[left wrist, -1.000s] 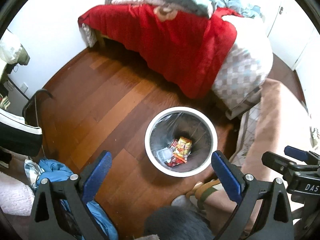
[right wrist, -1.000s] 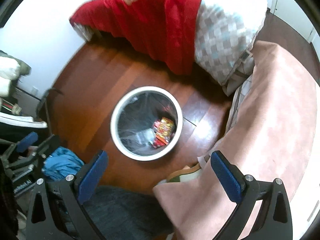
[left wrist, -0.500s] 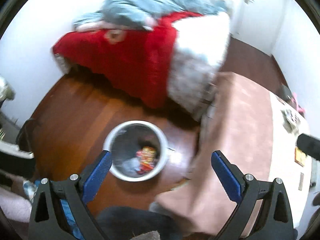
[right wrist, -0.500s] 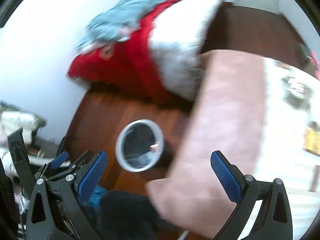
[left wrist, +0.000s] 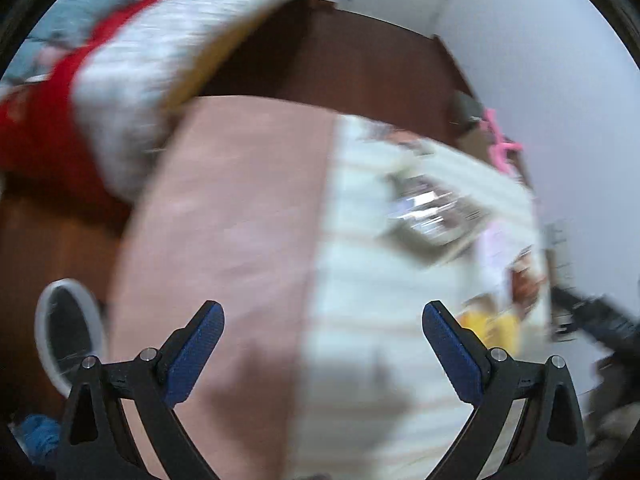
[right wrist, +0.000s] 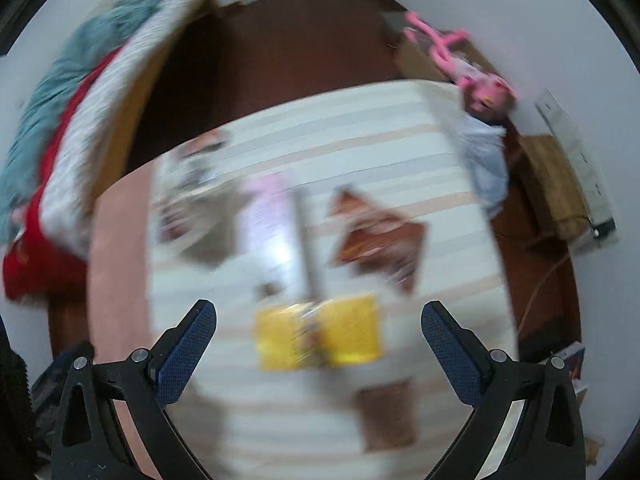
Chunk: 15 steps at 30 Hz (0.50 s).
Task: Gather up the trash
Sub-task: 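Move both tools back over the table toward the remaining packages, then grasp the white wafer wrapper with the left tool while the right tool grasps the brown snack bag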
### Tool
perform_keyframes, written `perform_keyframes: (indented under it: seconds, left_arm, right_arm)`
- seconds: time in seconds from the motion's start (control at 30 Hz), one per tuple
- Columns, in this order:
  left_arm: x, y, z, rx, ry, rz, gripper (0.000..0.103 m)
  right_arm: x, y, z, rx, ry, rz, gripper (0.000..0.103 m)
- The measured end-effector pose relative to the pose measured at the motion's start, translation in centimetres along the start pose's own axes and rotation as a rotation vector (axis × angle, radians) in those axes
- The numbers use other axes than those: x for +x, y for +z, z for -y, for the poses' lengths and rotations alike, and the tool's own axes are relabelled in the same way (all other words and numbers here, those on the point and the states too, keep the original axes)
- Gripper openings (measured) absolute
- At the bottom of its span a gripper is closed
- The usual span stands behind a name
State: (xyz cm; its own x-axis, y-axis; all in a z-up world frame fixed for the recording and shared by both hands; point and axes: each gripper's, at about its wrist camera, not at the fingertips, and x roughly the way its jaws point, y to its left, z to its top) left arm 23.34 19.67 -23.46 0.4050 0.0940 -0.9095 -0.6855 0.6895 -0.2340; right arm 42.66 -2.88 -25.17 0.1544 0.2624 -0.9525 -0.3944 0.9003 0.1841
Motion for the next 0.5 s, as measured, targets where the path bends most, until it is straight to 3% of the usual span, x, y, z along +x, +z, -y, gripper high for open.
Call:
perform_keyframes:
  seconds: [0.2, 0.27, 0.5]
  left_arm:
    - [6.5, 4.6, 6.8, 0.079, -0.051, -0.078, 0.101]
    - [8.4, 5.5, 8.3, 0.102, -0.056, -0.104, 0.096]
    - [10.7, 6.3, 10.2, 0.168, -0.018, -0.075, 0.021]
  right_arm:
    - [4.4, 3.2, 4.0, 0.066, 0.027, -0.049, 0.103]
    - [5.3, 3.5, 4.5, 0.076, 0.031, -0.06, 0.103]
    - [8.0, 3.5, 5.4, 0.095, 0.068, -0.088, 0.081]
